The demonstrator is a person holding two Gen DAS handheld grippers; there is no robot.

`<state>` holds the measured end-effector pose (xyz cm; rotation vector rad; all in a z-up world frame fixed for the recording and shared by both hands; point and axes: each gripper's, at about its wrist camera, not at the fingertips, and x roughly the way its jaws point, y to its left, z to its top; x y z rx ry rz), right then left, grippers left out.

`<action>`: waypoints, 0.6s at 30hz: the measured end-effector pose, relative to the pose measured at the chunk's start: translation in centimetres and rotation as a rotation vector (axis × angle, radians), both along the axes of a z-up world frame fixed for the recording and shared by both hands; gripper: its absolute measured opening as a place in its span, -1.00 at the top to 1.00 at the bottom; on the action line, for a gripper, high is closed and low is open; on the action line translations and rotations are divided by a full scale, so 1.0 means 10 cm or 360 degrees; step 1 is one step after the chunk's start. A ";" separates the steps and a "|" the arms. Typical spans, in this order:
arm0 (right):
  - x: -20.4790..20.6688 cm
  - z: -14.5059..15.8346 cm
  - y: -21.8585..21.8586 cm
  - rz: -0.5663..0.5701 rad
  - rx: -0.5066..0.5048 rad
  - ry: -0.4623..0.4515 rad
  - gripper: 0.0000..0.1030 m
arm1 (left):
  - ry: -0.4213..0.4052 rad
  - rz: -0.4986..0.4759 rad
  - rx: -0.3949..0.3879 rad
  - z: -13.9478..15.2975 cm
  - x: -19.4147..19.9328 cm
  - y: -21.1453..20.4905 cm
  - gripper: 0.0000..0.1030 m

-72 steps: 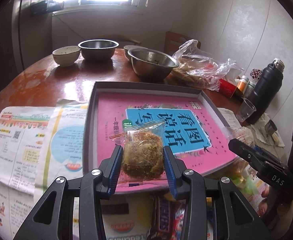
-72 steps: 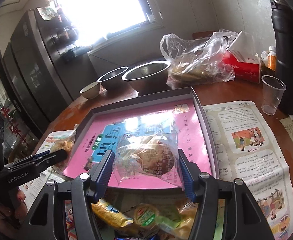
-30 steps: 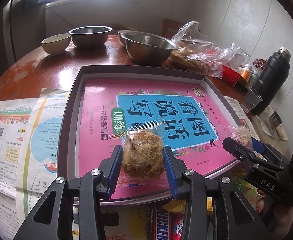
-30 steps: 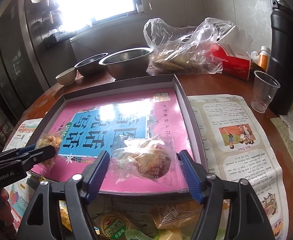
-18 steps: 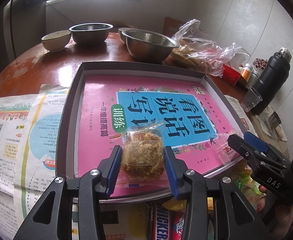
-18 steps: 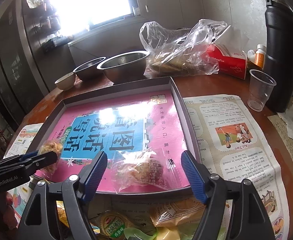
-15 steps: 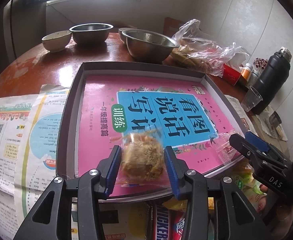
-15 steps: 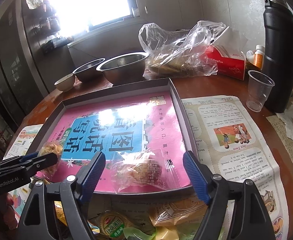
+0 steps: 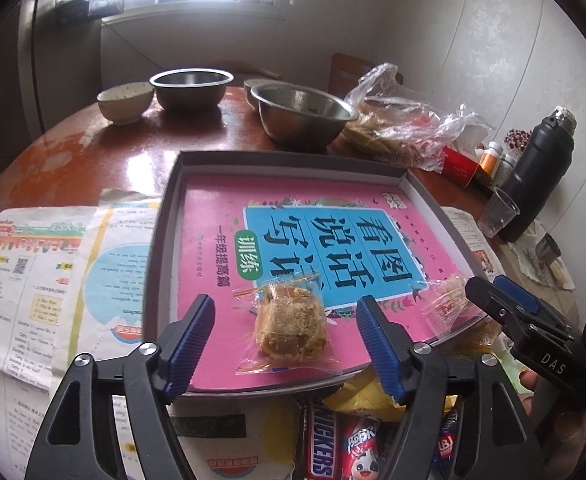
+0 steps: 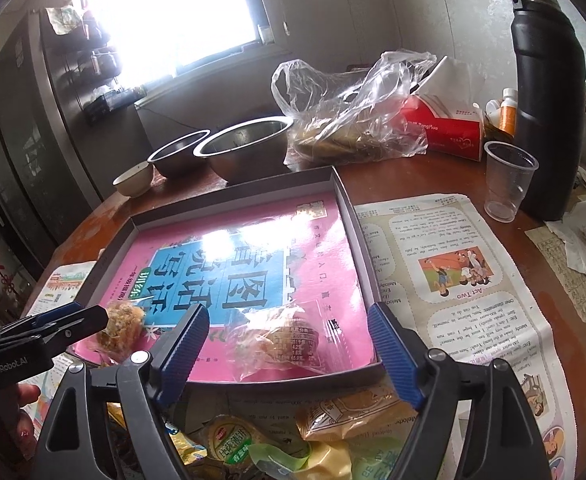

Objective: Organize snacks
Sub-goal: 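Lower the floss pastry into the tray and open the left gripper, then withdraw both grippers from the tray back toward the remaining snacks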

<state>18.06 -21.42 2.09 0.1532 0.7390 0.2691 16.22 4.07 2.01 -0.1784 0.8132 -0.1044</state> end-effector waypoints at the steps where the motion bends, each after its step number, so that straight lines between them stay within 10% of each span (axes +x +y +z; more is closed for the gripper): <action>1: -0.01 0.02 -0.01 -0.0001 0.0010 -0.0007 -0.60 | -0.0009 0.0004 0.0004 0.02 -0.02 0.00 -0.47; 18: -0.32 0.26 -0.01 0.0063 0.0074 -0.0101 -0.67 | -0.0091 -0.0035 0.0043 0.28 -0.36 -0.05 -0.53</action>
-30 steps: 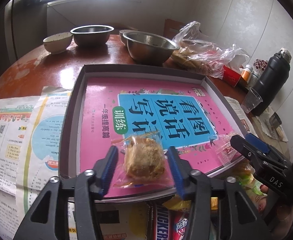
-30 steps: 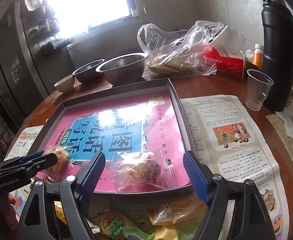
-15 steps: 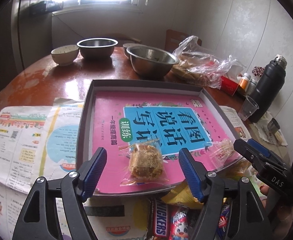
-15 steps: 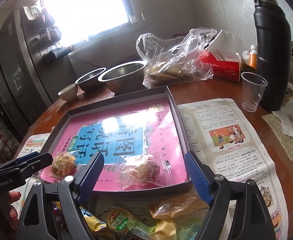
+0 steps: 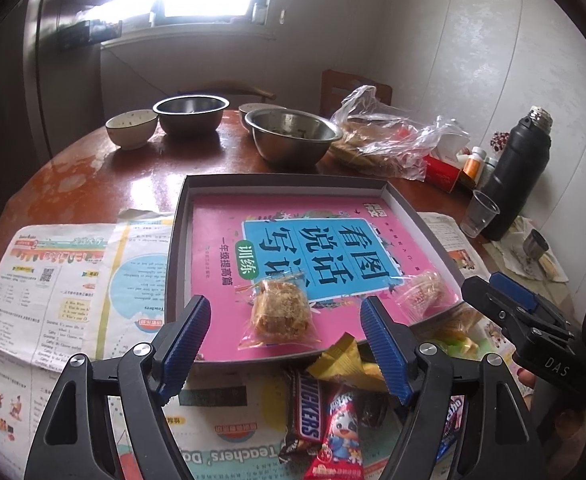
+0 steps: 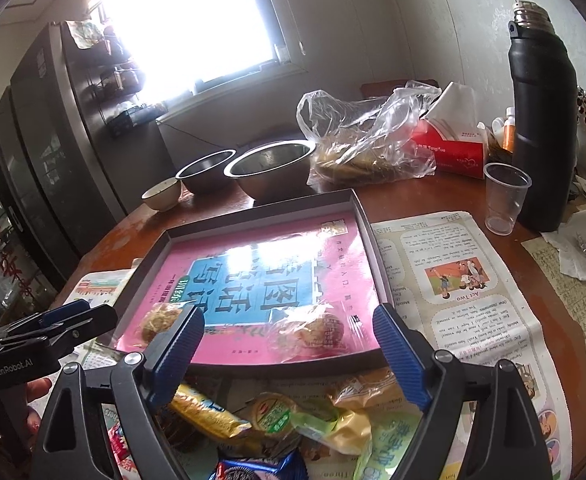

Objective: Organize snacks
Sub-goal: 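Withdraw both grippers from the tray back toward the remaining snacks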

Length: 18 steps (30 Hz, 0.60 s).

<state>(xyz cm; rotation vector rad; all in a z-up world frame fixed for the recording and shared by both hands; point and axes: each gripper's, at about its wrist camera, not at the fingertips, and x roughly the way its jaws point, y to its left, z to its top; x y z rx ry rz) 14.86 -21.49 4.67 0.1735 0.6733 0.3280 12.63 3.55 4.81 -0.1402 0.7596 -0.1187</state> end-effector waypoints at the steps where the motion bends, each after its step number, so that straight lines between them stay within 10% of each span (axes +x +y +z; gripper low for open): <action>1: -0.02 0.01 0.00 0.0001 0.0000 -0.0002 -0.67 | -0.0002 -0.0002 0.0001 0.01 -0.02 0.00 -0.53; 18: -0.31 0.13 -0.11 0.0038 0.0017 -0.0040 -0.68 | 0.0011 -0.0035 -0.0002 0.06 -0.31 -0.06 -0.53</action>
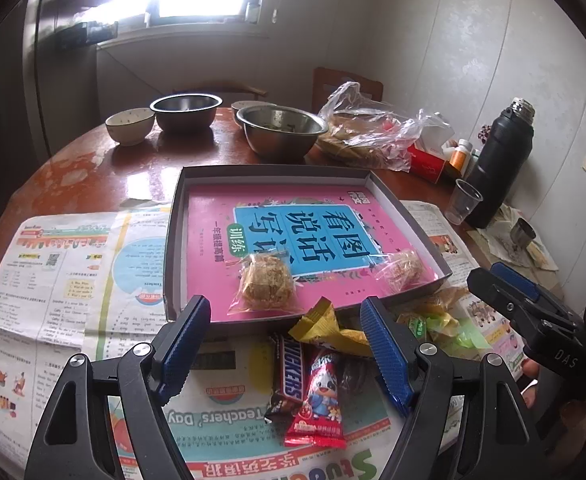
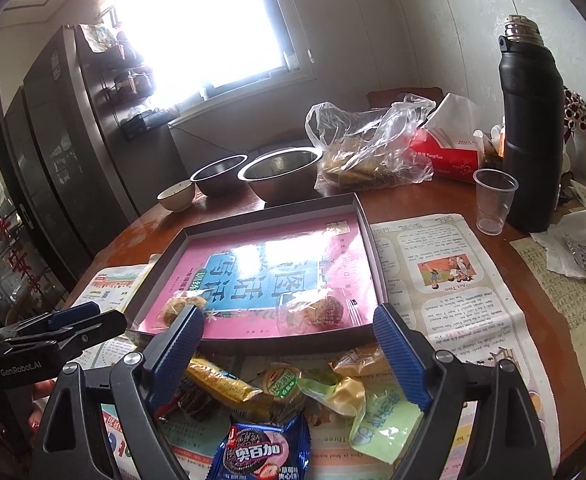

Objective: Organize snacks
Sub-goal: 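Withdraw both grippers from the tray back toward the remaining snacks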

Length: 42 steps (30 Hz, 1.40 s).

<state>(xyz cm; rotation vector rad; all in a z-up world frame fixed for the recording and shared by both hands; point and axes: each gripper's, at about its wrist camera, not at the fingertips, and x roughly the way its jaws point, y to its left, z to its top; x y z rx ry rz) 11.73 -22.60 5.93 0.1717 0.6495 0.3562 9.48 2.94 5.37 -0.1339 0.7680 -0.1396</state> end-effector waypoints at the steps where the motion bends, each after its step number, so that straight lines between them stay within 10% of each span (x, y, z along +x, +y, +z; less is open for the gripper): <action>1: -0.02 0.01 -0.01 0.0003 0.0002 -0.0002 -0.68 | 0.0001 0.0001 0.0004 0.00 -0.01 0.00 -0.53; 42: -0.68 -0.33 0.05 0.0154 -0.0077 0.0146 -0.68 | 0.0146 -0.0105 0.0097 -0.30 -0.43 -0.19 -0.53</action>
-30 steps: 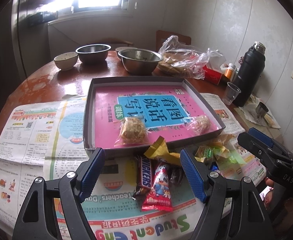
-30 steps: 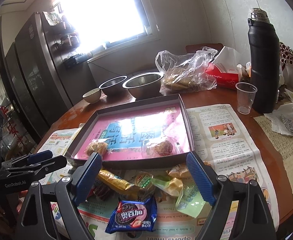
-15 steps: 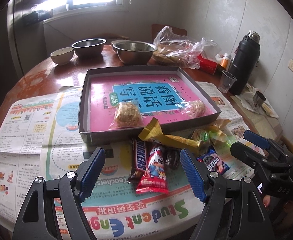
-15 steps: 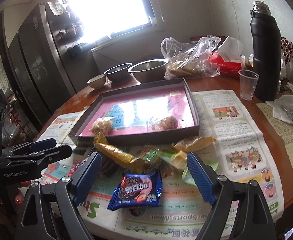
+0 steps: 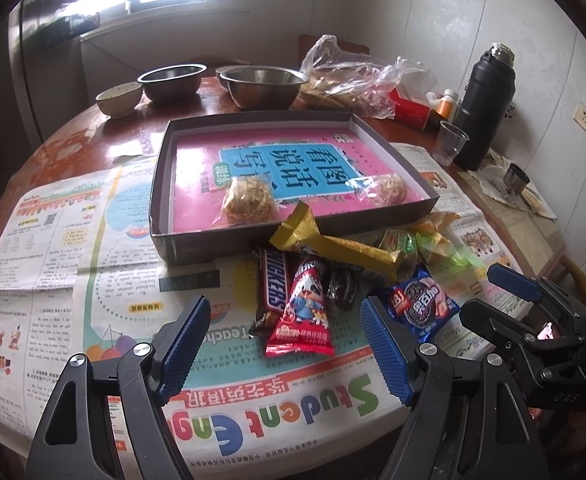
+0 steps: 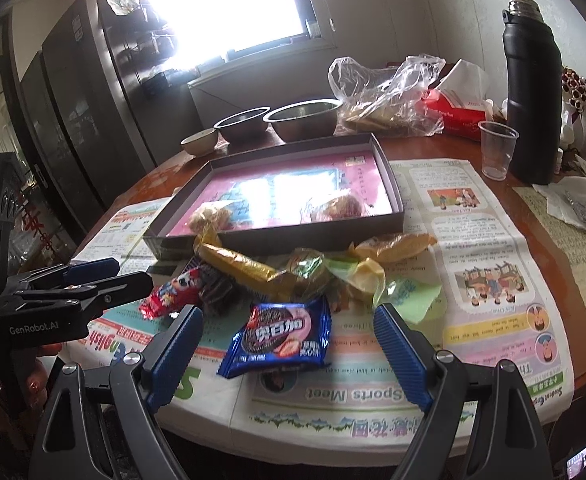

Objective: Organize snacks
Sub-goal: 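Withdraw both grippers from the tray back toward the remaining snacks, then grasp the red cartoon candy bar with the left gripper while the right grasps the blue biscuit pack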

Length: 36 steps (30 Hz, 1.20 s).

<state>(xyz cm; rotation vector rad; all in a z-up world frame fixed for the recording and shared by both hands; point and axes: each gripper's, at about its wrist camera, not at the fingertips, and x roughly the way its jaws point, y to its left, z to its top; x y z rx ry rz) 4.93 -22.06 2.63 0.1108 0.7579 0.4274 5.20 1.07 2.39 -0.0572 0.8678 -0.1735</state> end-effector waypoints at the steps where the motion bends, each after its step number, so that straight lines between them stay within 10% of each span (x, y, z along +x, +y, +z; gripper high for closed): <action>1: -0.01 0.00 0.00 0.0007 0.0001 0.0001 -0.68 | 0.0003 -0.0001 0.0002 -0.01 0.00 0.00 -0.53; 14: -0.05 -0.11 0.08 0.0060 -0.0012 0.0044 -0.68 | 0.0004 -0.0024 -0.0014 -0.11 0.05 -0.04 -0.52; 36: 0.12 -0.37 0.25 0.0073 -0.0102 0.0121 -0.68 | 0.0052 -0.0125 0.0052 -0.33 0.18 -0.15 0.32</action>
